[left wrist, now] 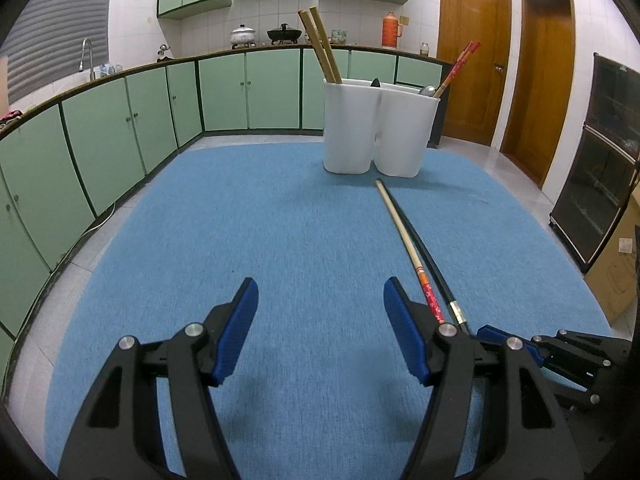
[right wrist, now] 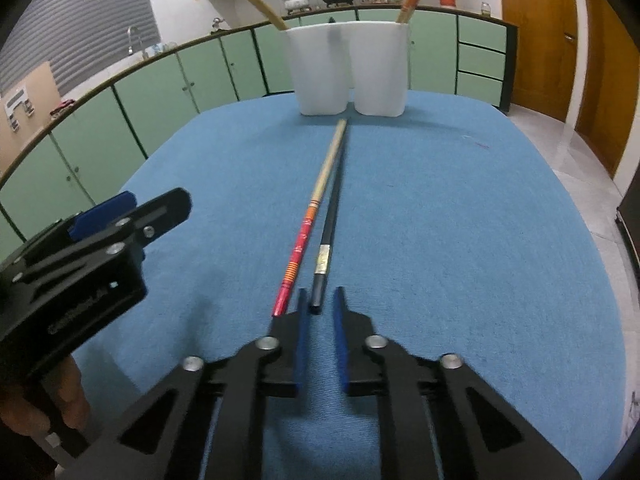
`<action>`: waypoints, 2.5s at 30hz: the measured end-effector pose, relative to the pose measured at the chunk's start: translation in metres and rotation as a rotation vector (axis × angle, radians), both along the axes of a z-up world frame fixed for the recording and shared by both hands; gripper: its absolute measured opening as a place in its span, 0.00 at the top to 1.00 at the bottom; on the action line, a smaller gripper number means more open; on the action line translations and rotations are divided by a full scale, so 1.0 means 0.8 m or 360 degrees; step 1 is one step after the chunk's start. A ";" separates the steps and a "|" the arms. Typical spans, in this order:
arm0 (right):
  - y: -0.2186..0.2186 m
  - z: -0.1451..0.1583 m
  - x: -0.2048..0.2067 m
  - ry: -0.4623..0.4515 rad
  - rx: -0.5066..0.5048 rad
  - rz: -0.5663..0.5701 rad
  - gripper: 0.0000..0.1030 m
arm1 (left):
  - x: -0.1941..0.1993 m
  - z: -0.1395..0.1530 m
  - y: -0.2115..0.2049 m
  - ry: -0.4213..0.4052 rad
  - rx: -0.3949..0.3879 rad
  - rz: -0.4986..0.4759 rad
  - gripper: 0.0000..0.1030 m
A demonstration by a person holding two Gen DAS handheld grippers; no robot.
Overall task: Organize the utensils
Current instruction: 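Grasp the black chopstick with the right tool while the left tool grasps the red-patterned chopstick, then adjust grips on the red-patterned and black chopsticks at their ends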
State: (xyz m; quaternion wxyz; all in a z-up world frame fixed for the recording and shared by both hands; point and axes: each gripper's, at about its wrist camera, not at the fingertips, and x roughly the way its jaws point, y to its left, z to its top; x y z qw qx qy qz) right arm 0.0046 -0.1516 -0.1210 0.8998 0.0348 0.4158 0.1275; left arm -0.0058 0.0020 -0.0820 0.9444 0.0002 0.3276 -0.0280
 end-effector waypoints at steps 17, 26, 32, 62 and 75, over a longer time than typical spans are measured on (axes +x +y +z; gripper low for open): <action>-0.083 -0.001 -0.015 -0.0002 0.0044 -0.0353 0.94 | -0.008 -0.009 -0.044 0.0097 -0.0071 -0.0132 0.38; -0.096 -0.002 -0.013 -0.0001 0.0094 -0.0365 0.94 | -0.003 -0.033 -0.079 0.0244 -0.0052 -0.0246 0.63; -0.101 -0.003 -0.014 0.0001 0.0137 -0.0343 0.94 | 0.008 -0.045 -0.083 0.0326 -0.0059 -0.0248 0.85; -0.114 0.000 -0.025 0.0033 0.0045 -0.0513 0.94 | 0.003 -0.020 -0.025 0.0198 -0.0072 -0.0006 0.95; -0.074 0.004 -0.036 0.0048 0.0113 -0.0186 0.98 | 0.012 -0.035 -0.025 0.0292 -0.0085 -0.0036 0.94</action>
